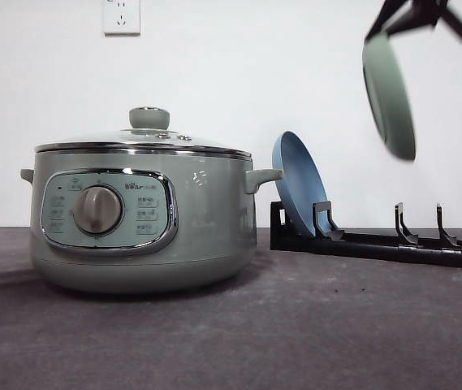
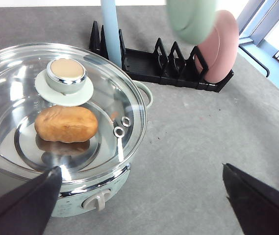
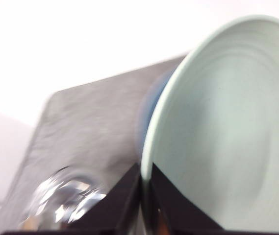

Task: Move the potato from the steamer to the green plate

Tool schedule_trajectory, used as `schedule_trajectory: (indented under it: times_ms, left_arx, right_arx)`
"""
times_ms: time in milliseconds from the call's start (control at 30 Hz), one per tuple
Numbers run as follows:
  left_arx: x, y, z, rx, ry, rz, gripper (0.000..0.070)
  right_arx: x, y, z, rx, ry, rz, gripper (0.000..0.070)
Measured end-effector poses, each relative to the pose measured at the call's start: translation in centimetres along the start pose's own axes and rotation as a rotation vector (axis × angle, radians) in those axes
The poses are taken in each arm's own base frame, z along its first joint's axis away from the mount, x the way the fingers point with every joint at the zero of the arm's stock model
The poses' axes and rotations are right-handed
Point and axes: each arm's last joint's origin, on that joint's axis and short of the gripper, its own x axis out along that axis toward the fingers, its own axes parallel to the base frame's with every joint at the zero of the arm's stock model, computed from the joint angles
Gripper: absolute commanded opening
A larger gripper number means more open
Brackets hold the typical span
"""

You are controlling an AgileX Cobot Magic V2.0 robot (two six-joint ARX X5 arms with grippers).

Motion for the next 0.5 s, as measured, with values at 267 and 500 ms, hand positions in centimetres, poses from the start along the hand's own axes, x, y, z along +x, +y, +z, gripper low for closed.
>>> schedule_trajectory:
  times_ms: [267,500]
  left_arx:
    - [0.0,-0.1,-0.1,0.002,0.006,-0.008,0.0672]
    - [0.1,-0.2,-0.1,0.004,0.008,-0.012,0.0672]
  right_arx:
    - [-5.8,5.1,-3.4,-0.199,0.105,-0.056,0.0]
    - [-9.8,9.6,-7.4,-0.419,0.192,-0.113,0.0001]
